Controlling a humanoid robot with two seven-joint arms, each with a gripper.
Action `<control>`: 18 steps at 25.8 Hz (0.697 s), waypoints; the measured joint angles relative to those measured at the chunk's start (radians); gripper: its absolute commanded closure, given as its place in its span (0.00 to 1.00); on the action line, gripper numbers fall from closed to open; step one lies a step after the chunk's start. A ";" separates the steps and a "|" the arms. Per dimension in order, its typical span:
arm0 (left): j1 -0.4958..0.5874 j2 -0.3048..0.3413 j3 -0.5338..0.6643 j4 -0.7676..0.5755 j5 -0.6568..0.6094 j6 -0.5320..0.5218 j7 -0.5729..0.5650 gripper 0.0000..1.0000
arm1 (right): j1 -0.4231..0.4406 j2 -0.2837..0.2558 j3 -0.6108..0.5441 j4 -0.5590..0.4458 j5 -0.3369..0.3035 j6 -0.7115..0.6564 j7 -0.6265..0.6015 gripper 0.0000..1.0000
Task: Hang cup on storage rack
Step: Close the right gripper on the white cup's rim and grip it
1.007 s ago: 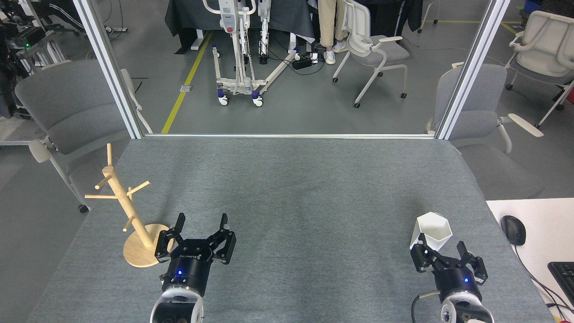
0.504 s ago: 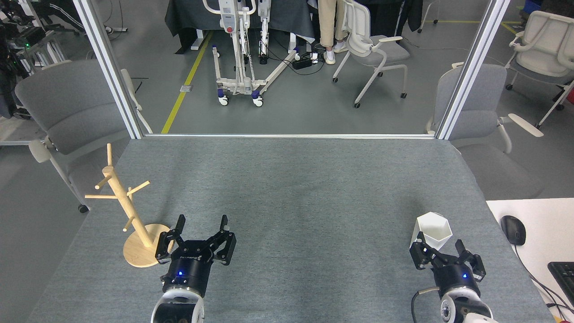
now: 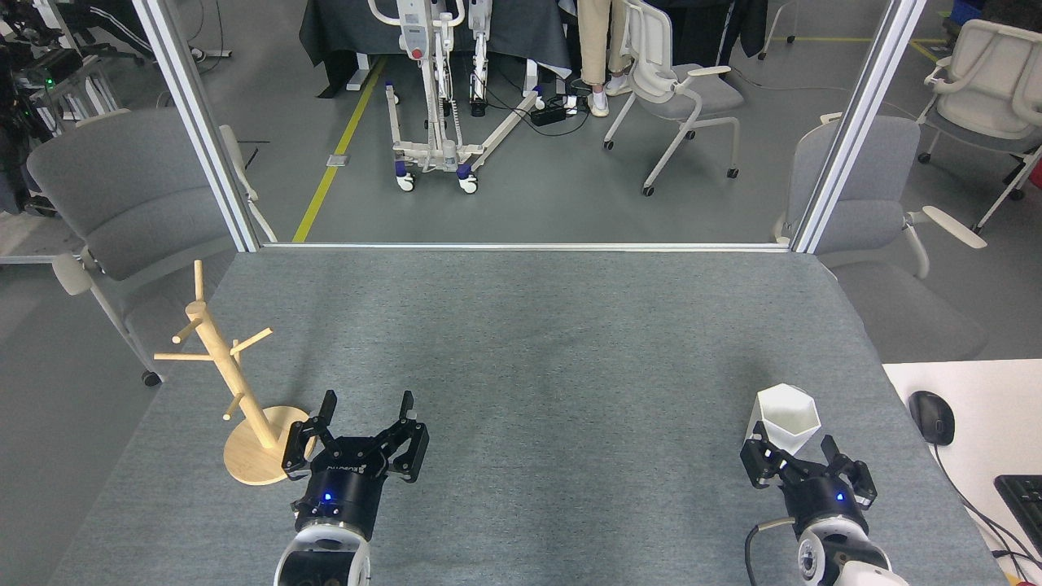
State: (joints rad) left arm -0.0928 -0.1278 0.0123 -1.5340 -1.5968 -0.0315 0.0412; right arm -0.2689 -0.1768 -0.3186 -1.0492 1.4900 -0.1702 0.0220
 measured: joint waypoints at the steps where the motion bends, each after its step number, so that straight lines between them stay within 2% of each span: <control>1: 0.000 0.000 0.000 0.000 0.000 0.000 0.000 0.01 | -0.005 -0.003 0.000 0.000 -0.001 0.000 0.000 0.00; 18: 0.001 0.000 0.000 0.006 0.000 0.001 0.000 0.01 | -0.033 -0.002 0.004 0.031 -0.002 -0.005 0.002 0.00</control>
State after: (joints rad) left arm -0.0920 -0.1280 0.0126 -1.5283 -1.5969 -0.0310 0.0411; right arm -0.3015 -0.1785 -0.3150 -1.0183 1.4881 -0.1751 0.0243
